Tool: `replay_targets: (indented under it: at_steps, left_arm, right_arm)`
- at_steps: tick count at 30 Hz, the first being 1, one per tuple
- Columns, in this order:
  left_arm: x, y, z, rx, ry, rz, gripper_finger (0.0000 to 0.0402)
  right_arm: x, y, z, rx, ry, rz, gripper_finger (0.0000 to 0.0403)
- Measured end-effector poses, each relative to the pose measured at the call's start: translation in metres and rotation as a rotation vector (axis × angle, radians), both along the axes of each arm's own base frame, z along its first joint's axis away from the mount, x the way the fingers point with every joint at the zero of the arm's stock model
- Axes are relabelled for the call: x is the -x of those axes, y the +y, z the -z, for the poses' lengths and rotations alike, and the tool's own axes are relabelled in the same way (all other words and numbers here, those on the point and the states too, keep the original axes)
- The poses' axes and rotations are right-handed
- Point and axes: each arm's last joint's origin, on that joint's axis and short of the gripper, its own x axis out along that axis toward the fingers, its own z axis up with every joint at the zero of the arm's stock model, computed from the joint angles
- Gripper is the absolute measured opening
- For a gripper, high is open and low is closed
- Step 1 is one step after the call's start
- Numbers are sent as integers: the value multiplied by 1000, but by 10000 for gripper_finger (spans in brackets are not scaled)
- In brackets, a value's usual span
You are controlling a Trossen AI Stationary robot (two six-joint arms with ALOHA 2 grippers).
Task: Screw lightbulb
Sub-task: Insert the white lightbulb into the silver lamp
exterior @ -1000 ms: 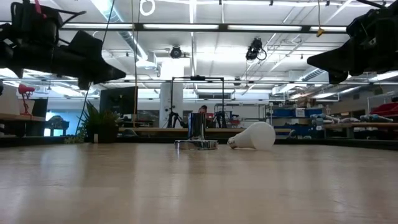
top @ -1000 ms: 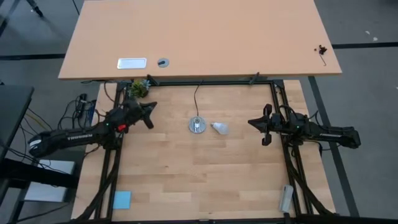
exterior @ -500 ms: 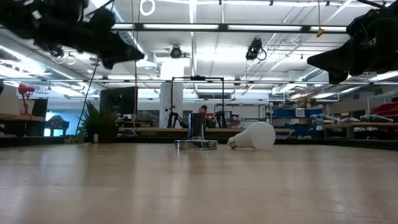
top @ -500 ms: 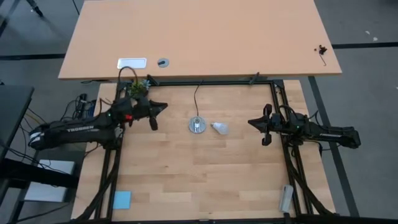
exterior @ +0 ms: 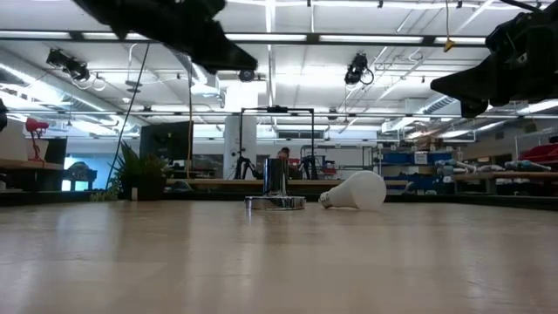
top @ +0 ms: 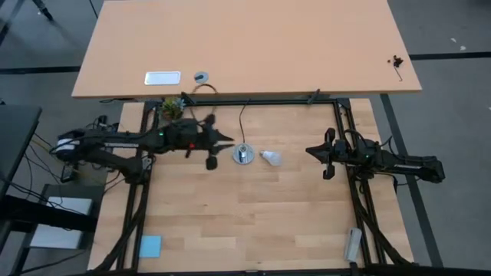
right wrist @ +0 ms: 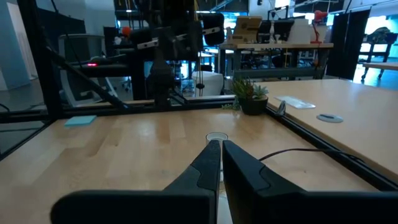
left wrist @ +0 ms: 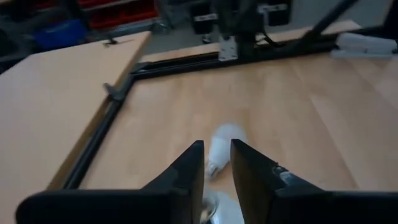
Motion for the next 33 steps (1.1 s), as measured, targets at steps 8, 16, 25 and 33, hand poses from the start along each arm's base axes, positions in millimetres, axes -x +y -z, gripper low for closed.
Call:
replay_targets:
  at_steps: [8,16,25,33]
  left_arm:
    - [-62,-10,0,-15,121,72,121]
    - [-102,-8,27,4,314,78,173]
    - [-138,-4,66,-138,479,68,204]
    - [-164,12,85,-204,537,89,209]
  right_arm:
    - [0,0,0,0,0,0,27]
    - [0,0,0,0,0,0,27]
    - [0,0,0,0,-2,0,27]
    - [0,0,-1,1,-8,0,27]
